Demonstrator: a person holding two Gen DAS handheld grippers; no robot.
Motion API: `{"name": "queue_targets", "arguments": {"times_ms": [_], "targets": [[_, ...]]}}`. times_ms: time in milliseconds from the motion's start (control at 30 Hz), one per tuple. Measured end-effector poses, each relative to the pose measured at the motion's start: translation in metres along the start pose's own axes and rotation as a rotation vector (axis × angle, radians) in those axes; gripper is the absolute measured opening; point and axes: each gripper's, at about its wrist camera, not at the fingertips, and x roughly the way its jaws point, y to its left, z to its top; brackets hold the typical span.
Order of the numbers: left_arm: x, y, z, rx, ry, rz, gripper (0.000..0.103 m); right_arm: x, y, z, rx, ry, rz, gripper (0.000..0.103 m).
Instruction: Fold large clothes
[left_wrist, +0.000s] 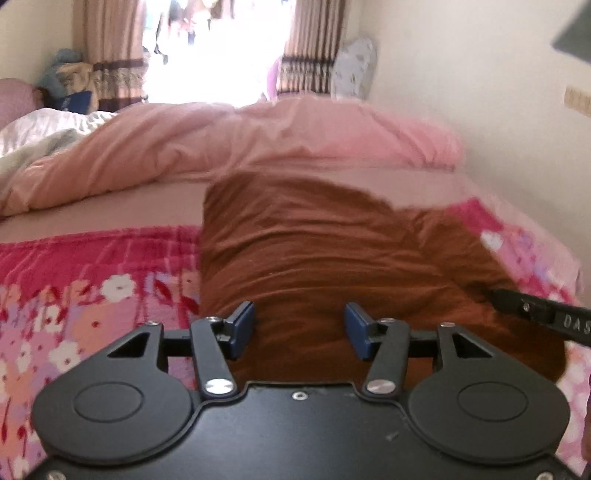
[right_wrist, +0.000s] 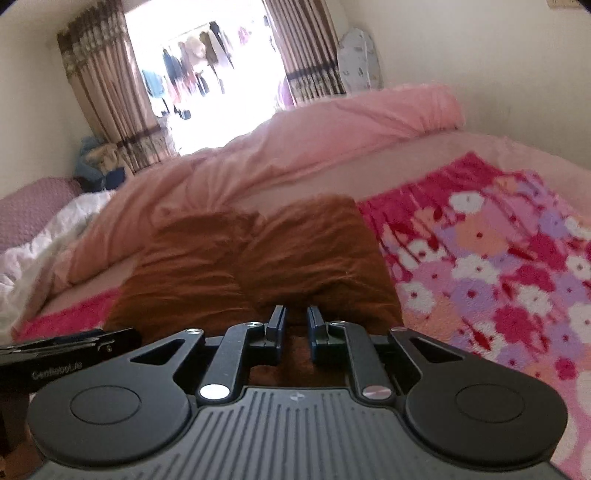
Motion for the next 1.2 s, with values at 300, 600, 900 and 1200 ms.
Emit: {"name": "queue_targets", "arguments": {"times_ms": [300,600,900,1200], "targets": [[-0.058,0.011,-0.061,-0.064,-0.016,-0.104,0.054,-0.077,0.004,-0.034,-0.031,-0.100,0.043,0.019],[-0.026,0.013,-0.087,-0.085,0.061,-0.104,0.057,-0.039,-0.020,-0.063,0.018,0.010,-0.002,0.017],[-0.028,0.015,-0.079,-0.085,0.082,-0.126,0.056,-0.042,-0.020,-0.067,0.021,0.009,-0.005,0.016],[-0.032,0.021,-0.030,-0.107,-0.001,-0.120,0.055,-0.057,0.004,-0.022,-0.032,-0.081,0.021,0.020]]}}
